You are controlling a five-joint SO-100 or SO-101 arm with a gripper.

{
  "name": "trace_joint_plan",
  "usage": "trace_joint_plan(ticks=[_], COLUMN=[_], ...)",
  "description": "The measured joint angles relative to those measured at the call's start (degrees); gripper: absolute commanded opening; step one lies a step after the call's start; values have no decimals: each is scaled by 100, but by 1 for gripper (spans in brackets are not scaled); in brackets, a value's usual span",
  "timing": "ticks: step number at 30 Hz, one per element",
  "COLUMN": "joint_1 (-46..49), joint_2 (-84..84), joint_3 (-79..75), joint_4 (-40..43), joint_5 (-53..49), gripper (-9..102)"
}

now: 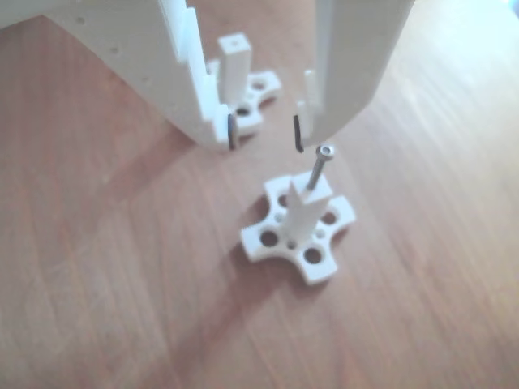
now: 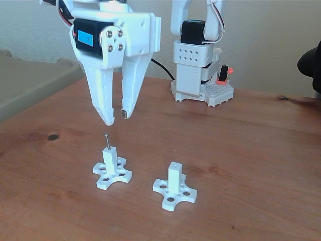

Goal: Grab the screw and set it in the hole.

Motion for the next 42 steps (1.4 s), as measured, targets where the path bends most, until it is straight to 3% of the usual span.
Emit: trace_joint_plan(ticks=[42], joint_1=[0], joint_2=[-809], joint_3=[-686], joint_4=[-202], joint_5=[-70], gripper=[10])
